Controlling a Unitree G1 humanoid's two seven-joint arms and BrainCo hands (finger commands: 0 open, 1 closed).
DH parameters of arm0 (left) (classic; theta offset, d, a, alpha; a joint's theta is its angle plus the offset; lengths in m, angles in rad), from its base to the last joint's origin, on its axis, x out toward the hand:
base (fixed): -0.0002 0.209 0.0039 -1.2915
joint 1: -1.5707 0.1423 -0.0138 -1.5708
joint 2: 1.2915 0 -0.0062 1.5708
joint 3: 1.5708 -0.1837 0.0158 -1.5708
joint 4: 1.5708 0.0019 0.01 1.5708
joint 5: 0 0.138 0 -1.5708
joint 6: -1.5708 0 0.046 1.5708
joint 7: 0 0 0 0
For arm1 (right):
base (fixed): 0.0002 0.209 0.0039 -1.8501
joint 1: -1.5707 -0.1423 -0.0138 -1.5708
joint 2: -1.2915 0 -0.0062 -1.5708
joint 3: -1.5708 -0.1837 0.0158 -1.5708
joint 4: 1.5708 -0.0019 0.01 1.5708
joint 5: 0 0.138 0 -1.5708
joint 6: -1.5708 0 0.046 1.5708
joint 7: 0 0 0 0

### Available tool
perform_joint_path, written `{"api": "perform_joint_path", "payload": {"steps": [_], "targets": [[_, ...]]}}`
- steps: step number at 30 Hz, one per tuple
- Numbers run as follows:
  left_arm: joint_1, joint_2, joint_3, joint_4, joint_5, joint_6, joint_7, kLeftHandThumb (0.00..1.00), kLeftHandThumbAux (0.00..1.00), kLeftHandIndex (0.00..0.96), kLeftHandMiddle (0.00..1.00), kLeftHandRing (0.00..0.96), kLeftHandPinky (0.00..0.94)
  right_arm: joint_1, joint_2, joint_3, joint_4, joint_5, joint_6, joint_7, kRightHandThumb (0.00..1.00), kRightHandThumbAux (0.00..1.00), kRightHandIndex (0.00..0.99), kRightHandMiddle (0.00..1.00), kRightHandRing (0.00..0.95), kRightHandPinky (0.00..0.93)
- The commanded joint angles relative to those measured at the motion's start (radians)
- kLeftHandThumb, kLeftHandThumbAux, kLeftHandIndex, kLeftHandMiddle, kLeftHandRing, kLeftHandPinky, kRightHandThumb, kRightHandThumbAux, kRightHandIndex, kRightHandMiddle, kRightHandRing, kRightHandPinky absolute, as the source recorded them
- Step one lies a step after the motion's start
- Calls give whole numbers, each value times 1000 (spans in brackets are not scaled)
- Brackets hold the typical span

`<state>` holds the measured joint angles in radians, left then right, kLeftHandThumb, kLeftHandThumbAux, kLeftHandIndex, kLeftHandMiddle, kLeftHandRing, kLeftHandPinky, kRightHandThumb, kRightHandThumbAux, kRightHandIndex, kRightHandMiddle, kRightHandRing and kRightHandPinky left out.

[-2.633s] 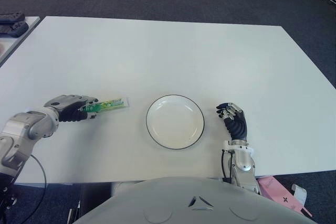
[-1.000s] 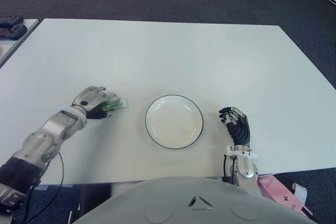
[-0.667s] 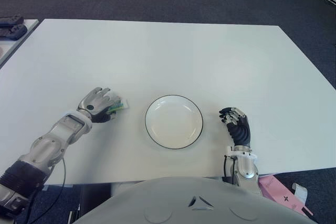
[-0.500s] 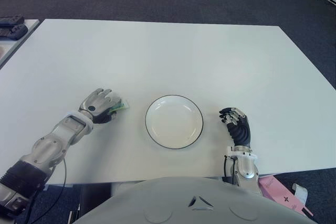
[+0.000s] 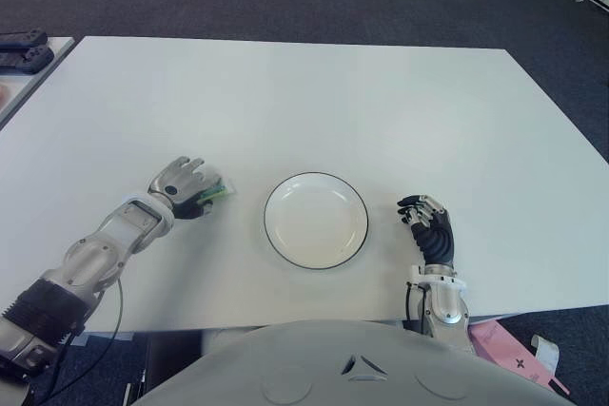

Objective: Put the toothpaste on the table into the plate.

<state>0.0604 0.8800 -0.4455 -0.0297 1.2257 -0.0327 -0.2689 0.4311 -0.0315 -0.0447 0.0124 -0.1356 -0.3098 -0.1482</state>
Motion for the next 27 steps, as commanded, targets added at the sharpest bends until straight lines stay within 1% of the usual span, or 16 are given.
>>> {"api": "perform_joint_path", "payload": {"steps": [1, 6, 10, 12, 17, 21, 23, 24, 26, 27], "targets": [[93, -31, -110, 134, 30, -24, -73, 429, 305, 0, 74, 46, 92, 6, 2, -1, -2, -4, -1, -1, 712, 728, 428, 480, 480, 485], [97, -33, -107, 155, 20, -14, -56, 441, 313, 0, 72, 45, 93, 7, 1, -3, -4, -7, -2, -4, 713, 728, 429, 481, 478, 482], [109, -39, -91, 166, -6, -2, -33, 466, 338, 0, 76, 55, 121, 7, -1, -4, -4, -10, -2, -4, 712, 728, 429, 481, 477, 481], [115, -38, -83, 167, -20, 1, -17, 478, 346, 9, 91, 74, 149, 7, -1, -4, -4, -9, -3, -3, 712, 728, 429, 481, 475, 475], [140, -58, -52, 164, -66, 39, 36, 531, 374, 67, 147, 135, 212, 6, 0, -5, -5, -6, 1, -2, 712, 728, 429, 479, 471, 472], [157, -67, -39, 154, -72, 75, 69, 572, 396, 114, 181, 160, 221, 5, 1, -6, -5, -3, 0, -1, 713, 728, 428, 477, 471, 471], [162, -73, -35, 151, -74, 90, 82, 609, 415, 180, 236, 216, 280, 4, 1, -6, -3, -2, -2, 0, 713, 729, 428, 476, 470, 469], [168, -76, -30, 147, -78, 98, 95, 614, 418, 189, 244, 223, 288, 3, 0, -7, -2, -1, -3, 0, 713, 729, 428, 476, 470, 469], [178, -84, -18, 141, -88, 111, 122, 647, 445, 288, 380, 375, 425, 2, -1, -7, -1, 0, -7, 1, 713, 729, 428, 479, 473, 476], [183, -88, -11, 139, -96, 117, 134, 653, 450, 307, 407, 405, 452, 2, -2, -8, -1, 0, -8, 2, 713, 729, 428, 479, 473, 477]]}}
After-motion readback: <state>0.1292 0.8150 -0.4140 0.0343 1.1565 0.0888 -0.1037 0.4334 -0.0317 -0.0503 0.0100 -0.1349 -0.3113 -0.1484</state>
